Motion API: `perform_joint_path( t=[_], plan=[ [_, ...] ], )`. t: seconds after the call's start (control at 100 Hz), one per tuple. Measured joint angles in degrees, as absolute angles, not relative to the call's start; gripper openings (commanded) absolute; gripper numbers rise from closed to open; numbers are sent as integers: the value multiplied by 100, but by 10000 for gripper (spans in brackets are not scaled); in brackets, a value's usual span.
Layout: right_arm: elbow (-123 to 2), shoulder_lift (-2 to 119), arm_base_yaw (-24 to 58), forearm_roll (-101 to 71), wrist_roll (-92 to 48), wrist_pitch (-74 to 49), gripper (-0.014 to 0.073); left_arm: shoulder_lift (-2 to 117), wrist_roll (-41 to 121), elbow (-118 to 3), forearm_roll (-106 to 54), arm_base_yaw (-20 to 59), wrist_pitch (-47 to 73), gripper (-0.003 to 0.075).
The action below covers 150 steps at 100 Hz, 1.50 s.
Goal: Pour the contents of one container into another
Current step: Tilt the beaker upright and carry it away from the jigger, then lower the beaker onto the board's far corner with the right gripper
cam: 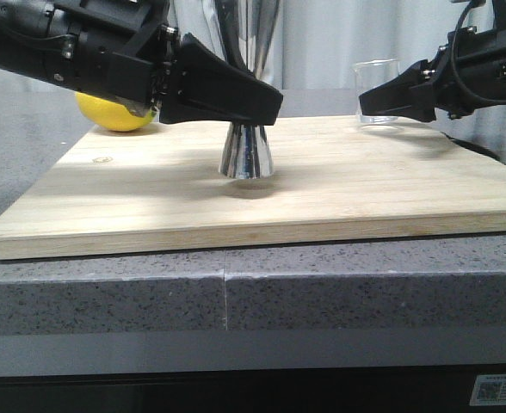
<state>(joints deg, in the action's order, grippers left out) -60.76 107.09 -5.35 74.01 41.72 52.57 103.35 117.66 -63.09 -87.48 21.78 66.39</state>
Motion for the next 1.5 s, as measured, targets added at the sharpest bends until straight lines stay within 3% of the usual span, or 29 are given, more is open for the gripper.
perform_joint_path(
  t=[1.5],
  plan=[
    [-6140, 11129, -543, 7107, 4086, 5623, 142, 10335, 11755, -6309, -8737, 2178, 6639, -12]
  ],
)
